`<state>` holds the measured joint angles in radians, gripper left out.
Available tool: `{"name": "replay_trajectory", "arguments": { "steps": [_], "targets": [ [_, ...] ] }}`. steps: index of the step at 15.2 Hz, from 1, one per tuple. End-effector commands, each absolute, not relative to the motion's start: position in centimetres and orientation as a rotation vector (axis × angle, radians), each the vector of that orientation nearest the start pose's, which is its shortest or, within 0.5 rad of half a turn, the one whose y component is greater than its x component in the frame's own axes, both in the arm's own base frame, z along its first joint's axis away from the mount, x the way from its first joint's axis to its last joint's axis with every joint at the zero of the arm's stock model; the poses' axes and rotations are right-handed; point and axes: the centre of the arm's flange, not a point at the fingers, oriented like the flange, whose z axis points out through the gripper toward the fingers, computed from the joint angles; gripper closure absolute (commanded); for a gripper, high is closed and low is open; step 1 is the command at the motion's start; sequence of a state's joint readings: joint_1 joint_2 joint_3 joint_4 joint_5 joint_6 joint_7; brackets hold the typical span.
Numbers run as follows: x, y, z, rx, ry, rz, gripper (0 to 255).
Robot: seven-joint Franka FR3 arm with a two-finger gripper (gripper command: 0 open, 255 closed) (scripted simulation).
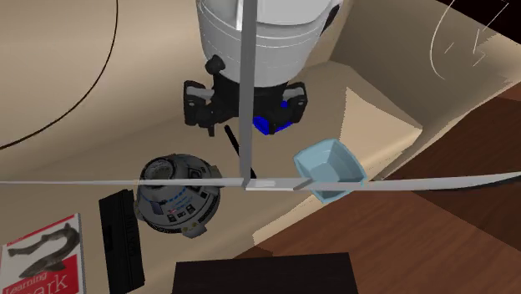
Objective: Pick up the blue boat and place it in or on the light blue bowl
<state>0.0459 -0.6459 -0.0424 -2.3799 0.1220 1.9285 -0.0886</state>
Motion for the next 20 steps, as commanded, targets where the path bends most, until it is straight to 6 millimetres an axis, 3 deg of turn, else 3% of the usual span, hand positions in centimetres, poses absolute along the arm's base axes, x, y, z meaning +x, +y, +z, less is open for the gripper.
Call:
{"name": "replay_trajectory", "arguments": {
  "steps": [1, 20],
  "targets": [
    [39.1, 0.7, 54.4, -2.994, -0.128, -0.293, 0],
    [52.3, 3.2, 32.9, -3.025, -0.398, -0.207, 0]
  ]
}}
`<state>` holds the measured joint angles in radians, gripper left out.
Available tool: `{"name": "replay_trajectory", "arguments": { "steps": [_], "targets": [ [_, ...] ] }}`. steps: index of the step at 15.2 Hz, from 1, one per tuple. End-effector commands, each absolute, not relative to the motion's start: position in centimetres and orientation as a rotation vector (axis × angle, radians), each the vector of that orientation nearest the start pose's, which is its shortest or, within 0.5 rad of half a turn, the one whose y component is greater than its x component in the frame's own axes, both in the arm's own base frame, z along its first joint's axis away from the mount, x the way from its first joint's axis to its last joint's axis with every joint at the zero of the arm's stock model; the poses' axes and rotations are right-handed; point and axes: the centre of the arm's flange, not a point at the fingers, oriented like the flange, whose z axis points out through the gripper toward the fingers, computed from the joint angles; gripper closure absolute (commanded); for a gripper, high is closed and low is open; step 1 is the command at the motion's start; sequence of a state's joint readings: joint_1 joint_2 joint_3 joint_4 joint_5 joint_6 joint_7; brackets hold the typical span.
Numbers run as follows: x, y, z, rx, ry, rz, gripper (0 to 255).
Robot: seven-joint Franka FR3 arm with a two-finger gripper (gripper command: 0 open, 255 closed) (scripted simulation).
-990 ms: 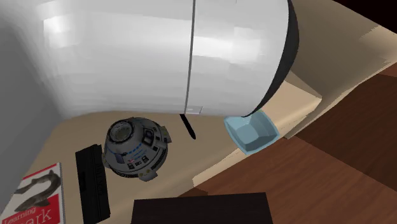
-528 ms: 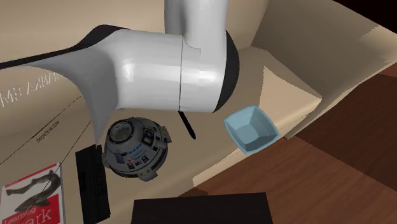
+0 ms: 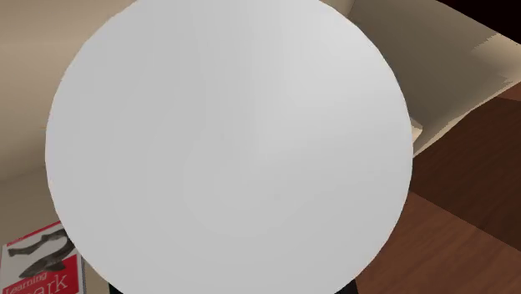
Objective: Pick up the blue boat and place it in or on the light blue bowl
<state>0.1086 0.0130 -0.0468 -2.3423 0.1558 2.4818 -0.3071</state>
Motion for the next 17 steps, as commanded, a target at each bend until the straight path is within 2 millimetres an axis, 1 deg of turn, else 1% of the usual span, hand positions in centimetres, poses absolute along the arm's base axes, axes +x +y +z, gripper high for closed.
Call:
{"name": "replay_trajectory", "arguments": {
  "steps": [1, 17],
  "targets": [
    [53.0, 3.4, 31.7, -3.026, -0.412, -0.202, 0],
    [63.0, 6.1, 13.0, -3.031, -0.644, -0.126, 0]
  ]
}}
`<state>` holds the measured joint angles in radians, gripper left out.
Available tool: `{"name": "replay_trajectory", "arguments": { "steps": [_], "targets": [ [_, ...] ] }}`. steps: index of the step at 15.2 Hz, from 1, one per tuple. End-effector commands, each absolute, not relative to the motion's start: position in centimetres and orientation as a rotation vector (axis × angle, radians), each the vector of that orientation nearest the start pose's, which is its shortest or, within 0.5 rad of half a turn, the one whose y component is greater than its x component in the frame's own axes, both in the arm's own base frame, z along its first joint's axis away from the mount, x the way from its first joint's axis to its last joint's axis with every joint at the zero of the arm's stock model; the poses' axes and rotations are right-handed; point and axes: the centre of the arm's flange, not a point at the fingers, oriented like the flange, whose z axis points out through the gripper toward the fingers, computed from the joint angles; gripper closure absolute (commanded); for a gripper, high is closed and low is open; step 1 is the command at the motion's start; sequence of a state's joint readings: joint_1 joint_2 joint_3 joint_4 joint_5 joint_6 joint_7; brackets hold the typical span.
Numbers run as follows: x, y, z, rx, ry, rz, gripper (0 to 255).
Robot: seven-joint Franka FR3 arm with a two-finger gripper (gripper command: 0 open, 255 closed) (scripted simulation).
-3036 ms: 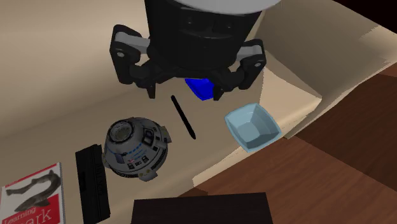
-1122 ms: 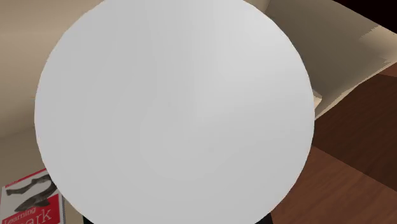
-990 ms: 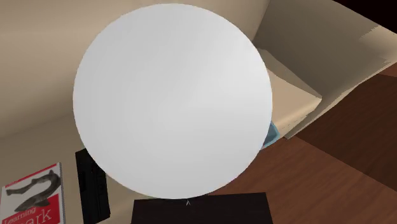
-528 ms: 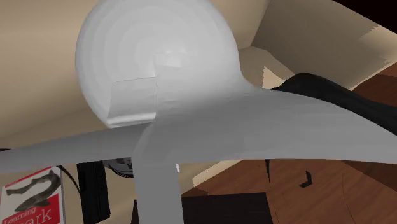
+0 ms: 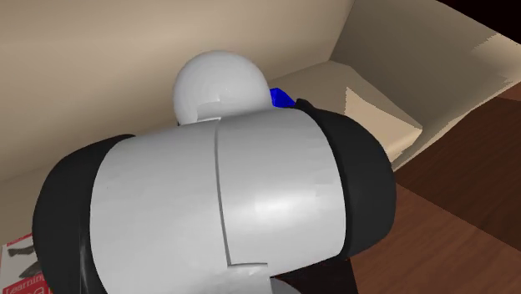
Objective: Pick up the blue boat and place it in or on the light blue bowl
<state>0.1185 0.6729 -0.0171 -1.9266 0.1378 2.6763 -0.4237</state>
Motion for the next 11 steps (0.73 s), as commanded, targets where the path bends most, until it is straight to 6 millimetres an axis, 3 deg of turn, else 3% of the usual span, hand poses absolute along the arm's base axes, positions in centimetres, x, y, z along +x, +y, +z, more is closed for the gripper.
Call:
{"name": "replay_trajectory", "arguments": {
  "steps": [1, 8, 11],
  "targets": [
    [63.5, 6.2, 11.9, -3.031, -0.657, -0.121, 0],
    [63.7, 6.4, 8.2, -3.031, -0.657, -0.121, 0],
    [63.8, 6.5, 7.9, -3.031, -0.657, -0.121, 0]
  ]
}}
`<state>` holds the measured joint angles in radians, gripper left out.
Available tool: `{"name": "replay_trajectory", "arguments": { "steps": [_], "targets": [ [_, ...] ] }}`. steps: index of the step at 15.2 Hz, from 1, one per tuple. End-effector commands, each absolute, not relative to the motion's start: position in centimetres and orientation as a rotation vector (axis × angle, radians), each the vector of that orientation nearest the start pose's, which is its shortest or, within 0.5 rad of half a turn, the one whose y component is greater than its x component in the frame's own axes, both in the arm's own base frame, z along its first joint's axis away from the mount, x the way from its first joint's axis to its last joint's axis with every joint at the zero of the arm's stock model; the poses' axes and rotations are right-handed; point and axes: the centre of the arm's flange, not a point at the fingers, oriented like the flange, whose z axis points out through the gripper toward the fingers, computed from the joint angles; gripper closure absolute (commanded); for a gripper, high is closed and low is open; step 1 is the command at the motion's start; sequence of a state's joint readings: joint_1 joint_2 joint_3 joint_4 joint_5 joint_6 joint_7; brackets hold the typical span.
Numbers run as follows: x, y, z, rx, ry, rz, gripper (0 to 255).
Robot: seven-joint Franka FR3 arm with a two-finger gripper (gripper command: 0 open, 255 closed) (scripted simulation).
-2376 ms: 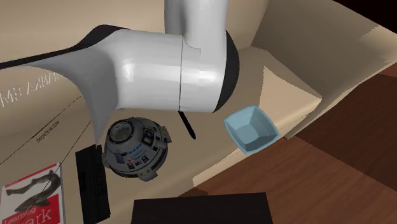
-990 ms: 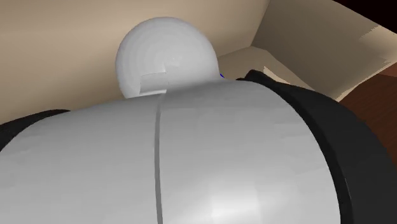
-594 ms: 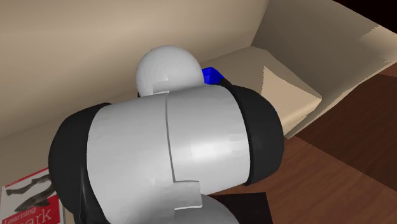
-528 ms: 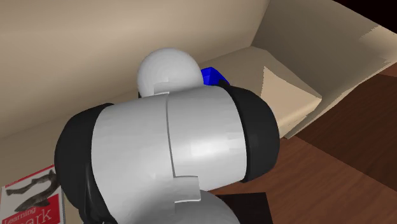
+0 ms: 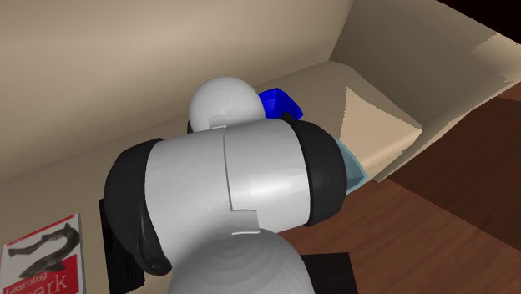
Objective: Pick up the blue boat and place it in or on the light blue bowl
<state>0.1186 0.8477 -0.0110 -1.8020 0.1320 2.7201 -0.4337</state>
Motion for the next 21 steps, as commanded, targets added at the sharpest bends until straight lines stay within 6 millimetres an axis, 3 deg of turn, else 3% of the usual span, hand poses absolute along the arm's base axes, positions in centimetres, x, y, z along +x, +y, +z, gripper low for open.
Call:
{"name": "replay_trajectory", "arguments": {
  "steps": [1, 6, 7, 16, 21],
  "targets": [
    [63.8, 6.5, 7.9, -3.031, -0.657, -0.121, 0],
    [63.8, 6.5, 7.9, -3.031, -0.657, -0.121, 0],
    [63.8, 6.5, 7.9, -3.031, -0.657, -0.121, 255],
    [63.8, 6.5, 7.9, -3.031, -0.657, -0.121, 255],
    [63.8, 6.5, 10.5, -3.031, -0.657, -0.121, 255]
  ]
}}
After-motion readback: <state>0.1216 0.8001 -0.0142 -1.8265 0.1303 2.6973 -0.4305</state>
